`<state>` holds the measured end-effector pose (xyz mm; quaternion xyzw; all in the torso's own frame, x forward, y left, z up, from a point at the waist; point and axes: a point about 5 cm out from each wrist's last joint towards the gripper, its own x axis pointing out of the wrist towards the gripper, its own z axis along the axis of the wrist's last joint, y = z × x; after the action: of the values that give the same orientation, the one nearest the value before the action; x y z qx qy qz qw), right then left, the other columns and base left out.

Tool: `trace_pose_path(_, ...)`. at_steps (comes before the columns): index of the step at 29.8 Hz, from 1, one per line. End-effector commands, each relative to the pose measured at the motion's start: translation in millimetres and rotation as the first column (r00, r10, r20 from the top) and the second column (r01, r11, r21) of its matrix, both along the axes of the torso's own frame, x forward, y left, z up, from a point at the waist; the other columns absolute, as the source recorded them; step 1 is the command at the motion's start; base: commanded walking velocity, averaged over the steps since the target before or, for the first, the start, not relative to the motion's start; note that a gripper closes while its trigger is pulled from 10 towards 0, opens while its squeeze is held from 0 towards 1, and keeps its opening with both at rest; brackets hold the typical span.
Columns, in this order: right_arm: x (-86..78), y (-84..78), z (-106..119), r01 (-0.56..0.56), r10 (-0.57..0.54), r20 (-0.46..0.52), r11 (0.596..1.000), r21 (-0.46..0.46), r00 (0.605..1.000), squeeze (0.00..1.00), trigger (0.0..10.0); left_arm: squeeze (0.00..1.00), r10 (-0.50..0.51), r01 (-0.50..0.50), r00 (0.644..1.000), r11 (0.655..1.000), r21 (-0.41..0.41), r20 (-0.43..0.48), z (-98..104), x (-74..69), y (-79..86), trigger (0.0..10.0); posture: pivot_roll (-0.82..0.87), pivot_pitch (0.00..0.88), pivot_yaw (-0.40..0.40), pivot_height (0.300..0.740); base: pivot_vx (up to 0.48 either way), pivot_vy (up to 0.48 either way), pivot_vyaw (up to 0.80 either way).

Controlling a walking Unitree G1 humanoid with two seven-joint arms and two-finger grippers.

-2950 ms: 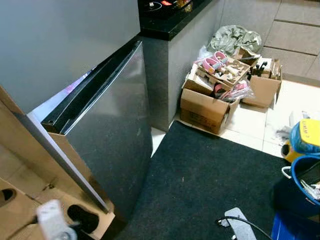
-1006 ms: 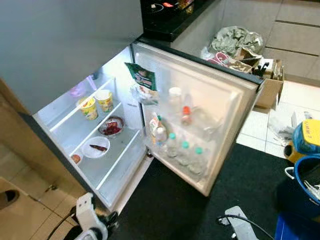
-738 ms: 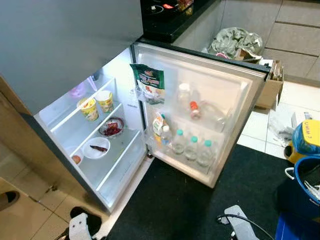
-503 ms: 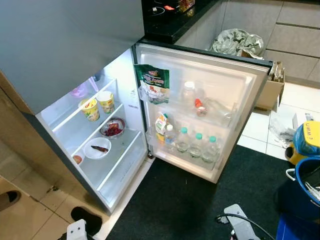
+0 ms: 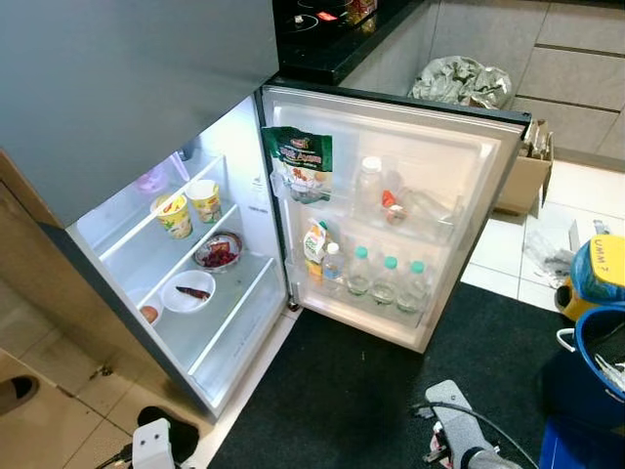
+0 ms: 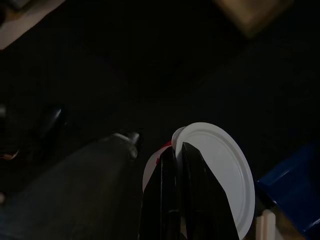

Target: Restocking fridge

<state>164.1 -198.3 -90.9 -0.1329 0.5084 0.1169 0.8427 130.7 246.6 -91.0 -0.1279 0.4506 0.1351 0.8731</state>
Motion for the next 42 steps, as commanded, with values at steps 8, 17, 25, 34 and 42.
trace_pose_path(8,-5.0,-2.6,-1.7,0.007,-0.008,-0.016,1.0,-0.002,1.0,0.0,10.0,0.0,0.002,-0.002,1.0,1.0,-0.005,-0.025,-2.7,-6.6,-0.9,10.0,-0.01,0.0,0.02,0.74,0.0,0.0,0.79)
trace_pose_path(17,-5.4,-0.8,-2.2,-0.007,0.007,-0.021,1.0,-0.007,1.0,0.0,10.0,0.0,0.022,-0.023,1.0,0.998,-0.058,-0.014,-3.9,-7.3,-5.3,10.0,-0.01,0.0,0.024,0.74,0.0,0.0,0.79)
trace_pose_path(25,-6.3,0.3,-2.8,-0.011,0.01,-0.028,1.0,-0.009,1.0,0.0,10.0,0.0,0.04,-0.04,0.999,0.995,-0.087,-0.002,-2.7,-4.8,-4.2,10.0,-0.01,0.0,0.028,0.74,0.0,0.0,0.79)
trace_pose_path(34,-6.5,0.9,-3.0,-0.01,0.01,-0.029,1.0,-0.008,1.0,0.0,10.0,0.0,0.04,-0.04,0.999,0.995,-0.093,-0.003,-2.6,-4.0,-4.4,10.0,-0.02,0.0,0.03,0.74,0.0,0.0,0.79)
trace_pose_path(42,-6.7,0.0,-3.0,-0.011,0.01,-0.031,1.0,-0.015,0.999,0.0,10.0,0.0,0.038,-0.037,0.999,0.994,-0.105,0.001,-2.3,-1.6,-6.4,10.0,-0.02,0.0,0.029,0.74,0.0,0.0,0.79)
